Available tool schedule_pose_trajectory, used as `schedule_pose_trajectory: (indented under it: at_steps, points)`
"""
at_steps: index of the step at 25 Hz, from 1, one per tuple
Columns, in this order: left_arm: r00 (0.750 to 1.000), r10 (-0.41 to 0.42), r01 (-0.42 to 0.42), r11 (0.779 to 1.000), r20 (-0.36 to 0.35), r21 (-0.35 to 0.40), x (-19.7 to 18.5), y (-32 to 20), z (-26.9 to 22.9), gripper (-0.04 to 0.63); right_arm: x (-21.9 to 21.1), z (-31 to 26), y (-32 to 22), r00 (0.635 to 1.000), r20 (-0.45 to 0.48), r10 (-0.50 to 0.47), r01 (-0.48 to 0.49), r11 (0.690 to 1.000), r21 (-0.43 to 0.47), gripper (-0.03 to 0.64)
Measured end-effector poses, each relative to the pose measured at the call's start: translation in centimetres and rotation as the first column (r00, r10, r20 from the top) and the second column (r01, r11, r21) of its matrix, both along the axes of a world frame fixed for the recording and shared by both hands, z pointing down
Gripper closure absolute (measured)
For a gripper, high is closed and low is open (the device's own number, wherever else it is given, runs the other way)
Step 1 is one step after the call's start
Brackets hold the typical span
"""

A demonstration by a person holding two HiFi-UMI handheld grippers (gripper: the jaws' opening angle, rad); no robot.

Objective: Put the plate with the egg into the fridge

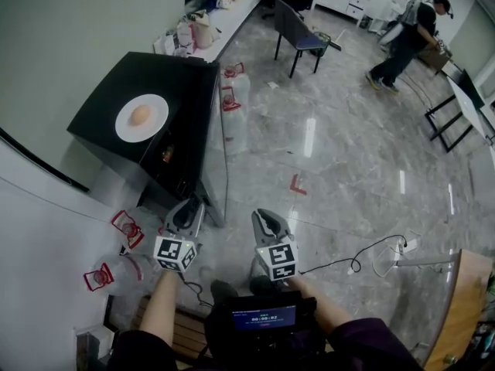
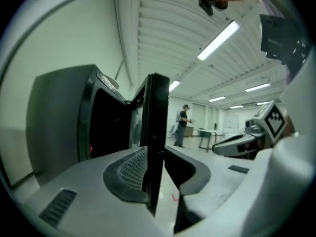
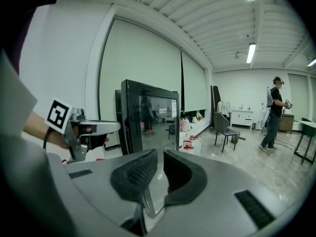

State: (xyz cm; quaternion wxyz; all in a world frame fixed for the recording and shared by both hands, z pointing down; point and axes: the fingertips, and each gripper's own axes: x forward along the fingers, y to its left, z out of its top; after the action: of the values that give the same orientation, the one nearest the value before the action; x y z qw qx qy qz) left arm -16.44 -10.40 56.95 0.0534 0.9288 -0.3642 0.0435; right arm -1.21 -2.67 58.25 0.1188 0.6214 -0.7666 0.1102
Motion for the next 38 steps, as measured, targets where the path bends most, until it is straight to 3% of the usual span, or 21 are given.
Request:
schedule_pose_trajectory:
  at_steps: [3, 6, 11, 19, 31, 38]
  points:
    - [0.985, 0.156, -0.152, 0.986, 0.069, -0.068, -1.1, -2.5, 0.5, 0.497, -1.4, 0.2, -0.6, 1.000, -0.009, -0.015, 0.015, 1.000, 0.000, 0.586]
    - [0.967, 0.229, -0.222, 0.972, 0.110, -0.075, -1.2, -2.9, 0.0, 0.497, -2.3, 0.1, -1.1, 1.000, -0.005, -0.009, 0.009, 1.000, 0.003, 0.586]
    - [0.965, 0.228, -0.221, 0.973, 0.131, -0.068, -1.7, -3.3, -0.1, 0.497, -4.0, -0.7, -2.4, 1.000, -0.006, 0.000, 0.000, 1.000, 0.028, 0.586]
    - [0.947, 0.295, -0.286, 0.955, 0.130, -0.083, 0.7, -2.2, -0.1, 0.499, -5.7, -2.2, -3.7, 0.999, 0.001, 0.046, -0.046, 0.997, 0.069, 0.586]
    - [0.915, 0.394, -0.384, 0.916, 0.085, -0.120, 6.1, -0.1, -0.1, 0.499, -3.7, -5.9, -3.4, 0.988, 0.011, 0.155, -0.155, 0.977, 0.143, 0.584]
    - [0.887, 0.457, -0.445, 0.885, 0.071, -0.134, 11.0, 1.2, 0.0, 0.499, -1.1, -8.7, -4.3, 0.992, 0.021, 0.125, -0.127, 0.973, 0.191, 0.494]
